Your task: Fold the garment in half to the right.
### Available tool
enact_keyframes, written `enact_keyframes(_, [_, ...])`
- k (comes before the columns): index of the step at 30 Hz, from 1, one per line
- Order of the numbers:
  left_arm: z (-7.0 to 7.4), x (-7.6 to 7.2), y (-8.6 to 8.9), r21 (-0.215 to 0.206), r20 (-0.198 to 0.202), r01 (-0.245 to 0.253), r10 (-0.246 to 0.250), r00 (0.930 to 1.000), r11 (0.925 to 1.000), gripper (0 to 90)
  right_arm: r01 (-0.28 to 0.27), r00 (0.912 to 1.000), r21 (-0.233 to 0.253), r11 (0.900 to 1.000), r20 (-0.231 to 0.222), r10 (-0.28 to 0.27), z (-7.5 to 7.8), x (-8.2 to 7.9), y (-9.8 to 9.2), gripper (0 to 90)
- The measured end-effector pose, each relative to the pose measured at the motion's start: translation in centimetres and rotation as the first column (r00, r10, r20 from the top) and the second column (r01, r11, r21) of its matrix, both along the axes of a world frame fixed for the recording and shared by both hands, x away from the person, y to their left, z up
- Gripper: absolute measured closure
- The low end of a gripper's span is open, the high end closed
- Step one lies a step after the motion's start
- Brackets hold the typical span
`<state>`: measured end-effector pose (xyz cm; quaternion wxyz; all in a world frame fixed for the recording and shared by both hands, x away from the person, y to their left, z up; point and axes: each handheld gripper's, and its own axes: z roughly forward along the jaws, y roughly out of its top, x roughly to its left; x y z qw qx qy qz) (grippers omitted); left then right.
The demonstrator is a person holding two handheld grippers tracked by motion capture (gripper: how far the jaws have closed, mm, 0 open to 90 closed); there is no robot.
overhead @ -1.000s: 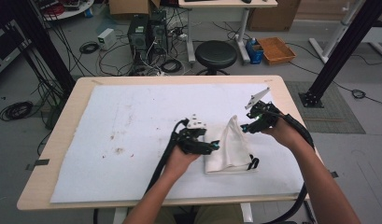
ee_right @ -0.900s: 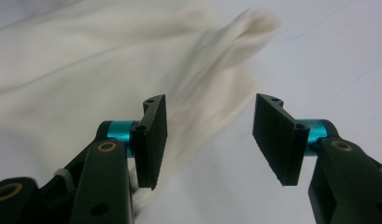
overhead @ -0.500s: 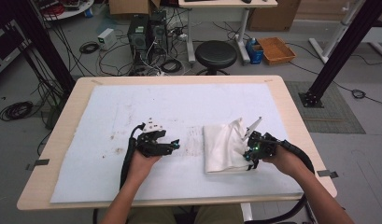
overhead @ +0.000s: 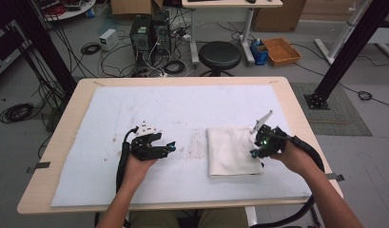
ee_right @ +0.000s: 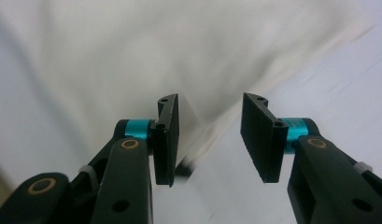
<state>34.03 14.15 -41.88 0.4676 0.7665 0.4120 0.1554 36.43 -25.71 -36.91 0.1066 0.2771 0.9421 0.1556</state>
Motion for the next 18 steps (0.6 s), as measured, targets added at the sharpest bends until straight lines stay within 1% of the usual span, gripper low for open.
enact_keyframes(1, [0.0,0.0,0.1,-0.001,0.004,0.001,-0.001,1.0,1.0,30.8,0.0,0.999,0.016,1.0,0.044,0.0,0.3,0.8,0.4,57.6])
enact_keyframes(2, [0.0,0.0,0.2,0.002,0.002,0.0,0.0,1.0,1.0,30.8,0.006,0.9978,0.022,1.0,0.066,-0.007,0.4,1.3,0.7,57.3])
enact_keyframes(3, [0.0,0.0,0.3,0.004,0.004,0.001,-0.001,1.0,1.0,30.4,-0.01,0.9956,0.016,1.0,0.094,0.008,0.4,2.4,1.3,52.9])
enact_keyframes(4, [0.0,0.0,0.4,0.005,0.002,0.004,-0.004,1.0,1.0,29.3,-0.026,0.9935,-0.002,1.0,0.111,0.026,0.2,3.1,1.7,47.2])
enact_keyframes(5, [0.0,0.0,0.6,0.008,0.002,0.004,-0.004,1.0,1.0,28.7,-0.032,0.9913,-0.039,0.999,0.127,0.036,-0.3,4.2,2.3,45.5])
enact_keyframes(6, [0.0,0.0,0.8,0.012,0.0,0.006,-0.006,1.0,0.9999,28.3,-0.03,0.9927,-0.044,0.999,0.115,0.034,-0.7,4.9,2.6,44.6])
enact_keyframes(7, [0.0,0.0,1.0,0.013,-0.001,0.007,-0.007,1.0,0.9999,27.6,-0.035,0.9955,-0.053,0.998,0.086,0.039,-1.4,5.9,3.1,41.7])
enact_keyframes(9, [-0.1,0.0,1.3,0.015,-0.007,0.003,-0.003,1.0,0.9999,27.4,-0.029,0.9986,-0.077,0.997,0.041,0.032,-2.7,7.3,3.6,36.7])
enact_keyframes(10, [-0.1,0.0,1.6,0.018,-0.011,0.003,-0.003,0.9999,0.9998,27.4,-0.016,0.9997,-0.084,0.996,0.016,0.018,-3.2,7.8,3.7,32.7])
enact_keyframes(11, [-0.1,0.0,1.8,0.015,-0.011,0.001,-0.001,0.9999,0.9999,27.4,0.002,1.0,-0.068,0.998,-0.009,-0.003,-3.8,8.4,3.6,28.5])
enact_keyframes(12, [0.0,-0.1,2.0,0.016,-0.011,0.0,0.0,0.9999,0.9999,27.4,0.012,0.9997,-0.049,0.999,-0.02,-0.013,-3.8,8.7,3.4,28.2])
enact_keyframes(13, [0.0,-0.1,2.1,0.017,-0.009,0.0,0.0,1.0,0.9999,27.4,0.007,0.9997,-0.041,0.999,-0.023,-0.008,-3.7,8.8,3.1,28.2])
enact_keyframes(14, [0.0,-0.1,2.3,0.02,-0.01,0.001,-0.001,0.9999,0.9998,27.4,0.018,0.9993,-0.039,0.999,-0.033,-0.019,-3.5,8.7,2.8,28.2])
enact_keyframes(16, [0.0,-0.3,2.4,0.014,-0.009,-0.002,0.002,1.0,0.9999,27.4,0.008,1.0,-0.042,0.999,-0.001,-0.008,-3.0,8.3,2.3,28.2])
enact_keyframes(18, [0.0,-0.4,2.6,0.016,-0.007,0.0,0.0,1.0,0.9999,27.4,0.006,0.9991,-0.025,1.0,0.043,-0.005,-1.8,7.4,1.7,28.5])
